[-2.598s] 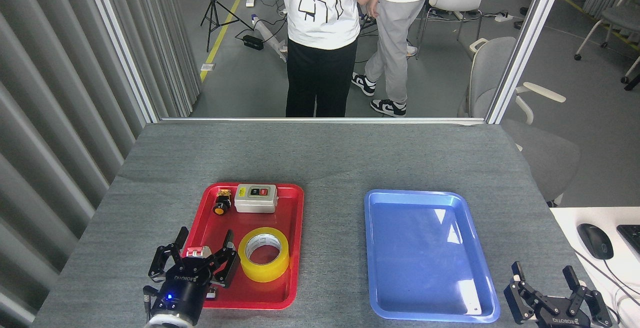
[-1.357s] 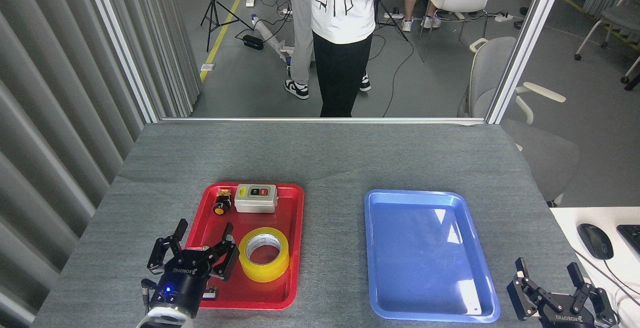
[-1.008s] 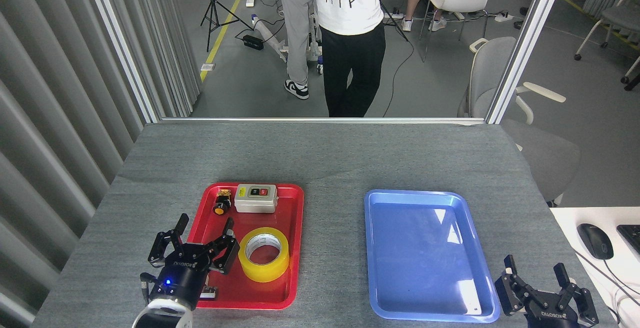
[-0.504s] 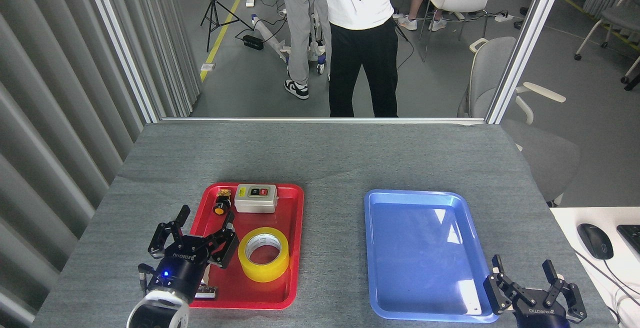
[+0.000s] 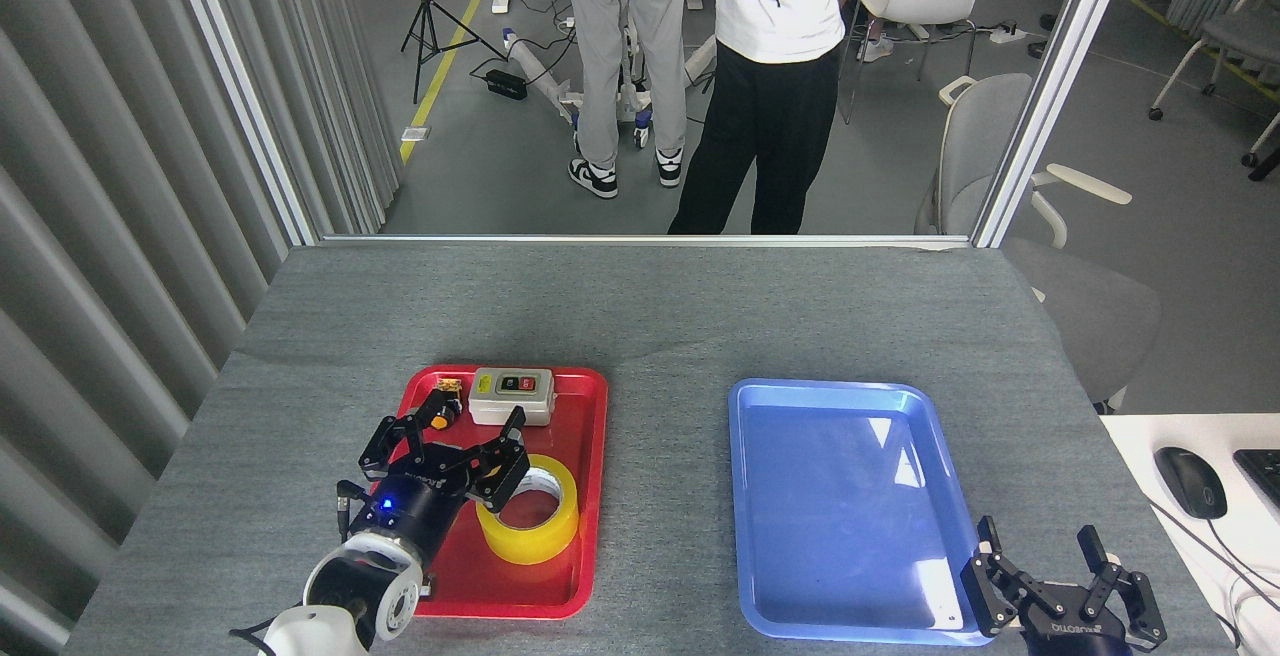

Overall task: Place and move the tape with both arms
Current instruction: 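Lower the left gripper and grasp the yellow tape roll's edge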

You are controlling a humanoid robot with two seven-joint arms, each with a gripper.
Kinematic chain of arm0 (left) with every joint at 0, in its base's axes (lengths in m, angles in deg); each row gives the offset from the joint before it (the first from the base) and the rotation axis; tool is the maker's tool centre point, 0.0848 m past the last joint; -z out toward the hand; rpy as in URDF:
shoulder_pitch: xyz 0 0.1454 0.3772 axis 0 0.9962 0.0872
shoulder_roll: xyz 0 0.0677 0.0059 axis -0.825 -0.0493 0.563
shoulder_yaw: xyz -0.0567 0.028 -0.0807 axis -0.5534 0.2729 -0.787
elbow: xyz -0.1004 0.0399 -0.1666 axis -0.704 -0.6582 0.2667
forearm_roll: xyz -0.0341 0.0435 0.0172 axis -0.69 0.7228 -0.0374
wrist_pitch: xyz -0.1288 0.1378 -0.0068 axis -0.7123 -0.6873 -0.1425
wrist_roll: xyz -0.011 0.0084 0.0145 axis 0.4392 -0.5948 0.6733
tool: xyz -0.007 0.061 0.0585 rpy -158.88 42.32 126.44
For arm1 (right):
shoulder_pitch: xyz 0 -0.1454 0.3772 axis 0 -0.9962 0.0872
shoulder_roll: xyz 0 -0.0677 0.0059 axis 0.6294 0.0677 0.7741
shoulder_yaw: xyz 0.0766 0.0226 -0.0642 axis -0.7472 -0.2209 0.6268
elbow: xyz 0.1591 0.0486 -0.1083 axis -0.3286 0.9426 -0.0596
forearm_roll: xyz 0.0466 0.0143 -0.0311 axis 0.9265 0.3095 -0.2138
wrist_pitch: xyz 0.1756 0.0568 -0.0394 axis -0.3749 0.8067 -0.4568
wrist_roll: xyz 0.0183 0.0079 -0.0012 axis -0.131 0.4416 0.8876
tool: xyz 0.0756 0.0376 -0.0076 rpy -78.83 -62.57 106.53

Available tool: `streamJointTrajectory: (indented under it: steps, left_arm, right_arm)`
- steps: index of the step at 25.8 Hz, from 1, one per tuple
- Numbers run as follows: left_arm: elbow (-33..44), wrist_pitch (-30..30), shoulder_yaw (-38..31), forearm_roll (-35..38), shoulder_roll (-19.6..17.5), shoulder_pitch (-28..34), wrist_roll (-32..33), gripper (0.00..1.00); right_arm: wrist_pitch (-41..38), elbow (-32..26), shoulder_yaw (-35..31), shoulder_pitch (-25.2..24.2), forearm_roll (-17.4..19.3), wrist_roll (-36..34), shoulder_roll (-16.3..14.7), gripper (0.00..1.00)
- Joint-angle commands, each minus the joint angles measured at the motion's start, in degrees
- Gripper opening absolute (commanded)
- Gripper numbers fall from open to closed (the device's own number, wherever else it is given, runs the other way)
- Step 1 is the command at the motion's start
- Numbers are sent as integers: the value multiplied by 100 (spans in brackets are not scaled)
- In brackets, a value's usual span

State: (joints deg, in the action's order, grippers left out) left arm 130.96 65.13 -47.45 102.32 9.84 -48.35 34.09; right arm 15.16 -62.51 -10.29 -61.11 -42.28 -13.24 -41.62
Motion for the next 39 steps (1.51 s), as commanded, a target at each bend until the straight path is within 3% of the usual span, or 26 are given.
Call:
streamJointTrajectory:
  steps: [1,3,6,8,13,18,31,34,39]
  left_arm:
    - [-250,-141,68,-701,14,-347,1387,100]
    - [-233,-413,68,-1193,23,-435,2750,100]
    - [-409,-950,147,-1299,31,-813,4588,100]
    - [-681,-1213,296,-1299,58,-1076,5247,100]
    - [-1059,-1275,701,-1255,119,-1375,5423,100]
    - [-1305,-1293,745,-772,128,-1595,5414,100]
    - [-1604,-1275,762,-69,49,-1577,5273,99]
    - [-1718,-1275,762,125,49,-1569,5264,94]
    - [-1753,-1257,938,318,49,-1578,5264,78]
  right_arm:
    - [42,-26,343,-8,-13,-58,-183,100]
    - [69,-61,484,9,-4,-67,-350,100]
    - [122,-70,493,62,-4,-58,-394,100]
    - [42,-70,493,71,-4,-58,-412,100]
    - [-397,-61,493,36,-4,-76,-412,100]
    - [-511,-52,493,71,-13,-84,-386,100]
    - [-520,18,493,247,-57,-76,-236,100]
    - [-520,44,493,247,-48,-76,-236,100]
    - [-511,53,493,247,-66,-76,-157,100]
